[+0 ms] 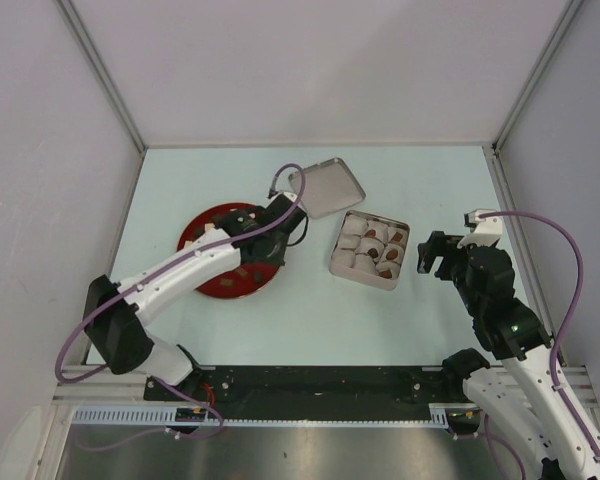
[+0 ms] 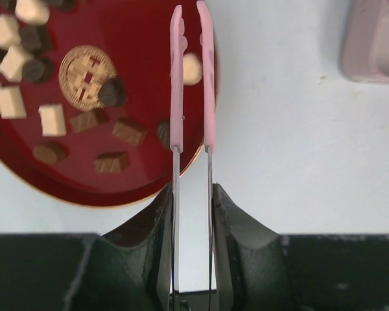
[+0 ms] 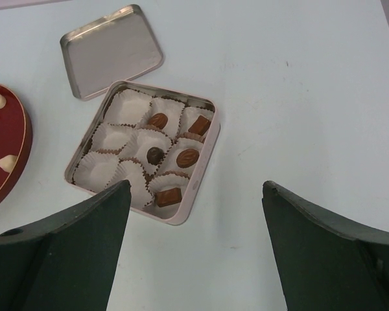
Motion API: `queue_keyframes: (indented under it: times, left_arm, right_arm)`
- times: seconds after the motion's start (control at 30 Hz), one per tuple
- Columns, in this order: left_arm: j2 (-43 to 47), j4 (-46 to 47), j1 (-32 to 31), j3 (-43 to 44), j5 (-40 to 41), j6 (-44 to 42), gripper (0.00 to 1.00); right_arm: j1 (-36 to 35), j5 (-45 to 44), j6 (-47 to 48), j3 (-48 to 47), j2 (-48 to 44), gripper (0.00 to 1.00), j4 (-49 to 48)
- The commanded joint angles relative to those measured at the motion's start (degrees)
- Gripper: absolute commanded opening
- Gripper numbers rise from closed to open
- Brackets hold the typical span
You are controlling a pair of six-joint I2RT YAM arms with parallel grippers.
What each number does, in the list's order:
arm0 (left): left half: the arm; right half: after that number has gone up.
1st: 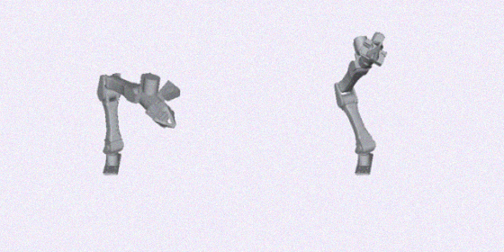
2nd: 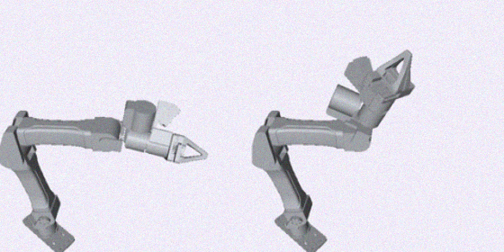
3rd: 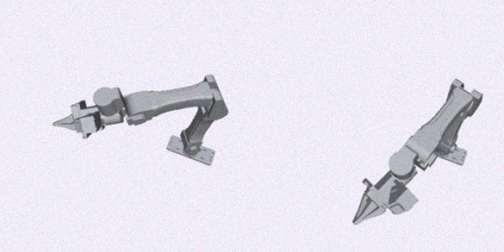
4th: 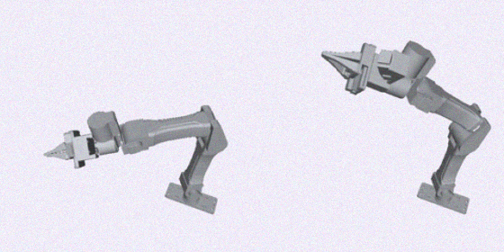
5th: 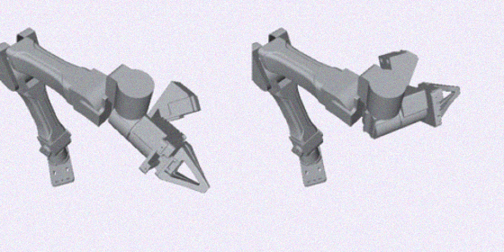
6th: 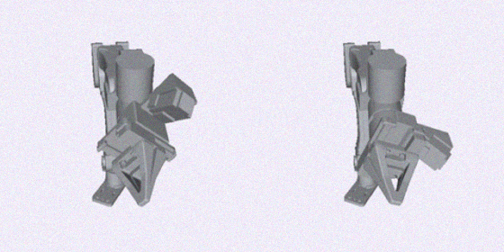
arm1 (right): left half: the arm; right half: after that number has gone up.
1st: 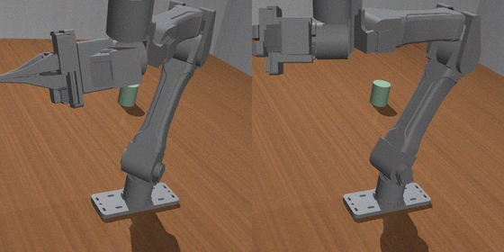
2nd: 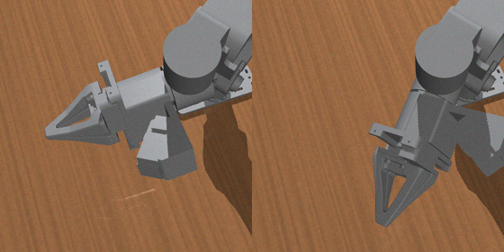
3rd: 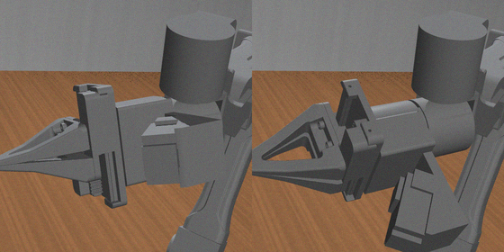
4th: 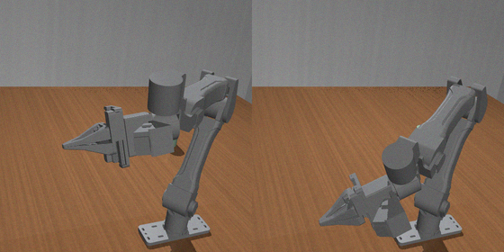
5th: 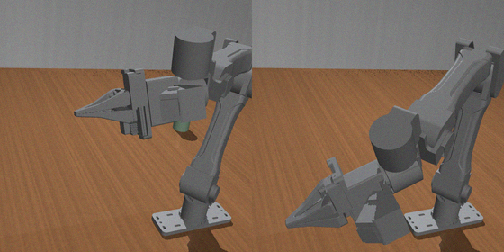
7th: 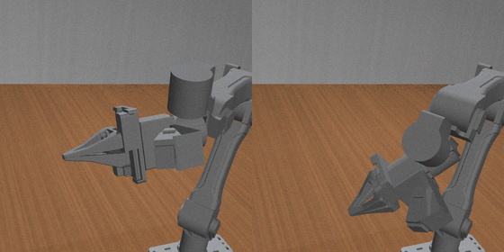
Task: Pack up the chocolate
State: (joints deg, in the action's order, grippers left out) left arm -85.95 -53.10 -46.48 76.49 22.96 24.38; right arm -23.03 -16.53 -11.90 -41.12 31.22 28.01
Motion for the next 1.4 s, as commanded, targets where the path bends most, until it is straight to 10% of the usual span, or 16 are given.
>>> queue_keyframes:
  times: [0.0,1.37]
  left_arm:
    - [6.0,-2.0,2.6,-4.1,1.9,3.5,0.3]
    - [12.7,-2.4,6.2,-21.5,-0.5,14.9,0.38]
  right_arm:
    - [-0.2,0.5,0.4,-0.3,0.0,0.87,-2.3]
    - [-1.3,1.2,0.7,-0.1,0.2,0.87,-2.6]
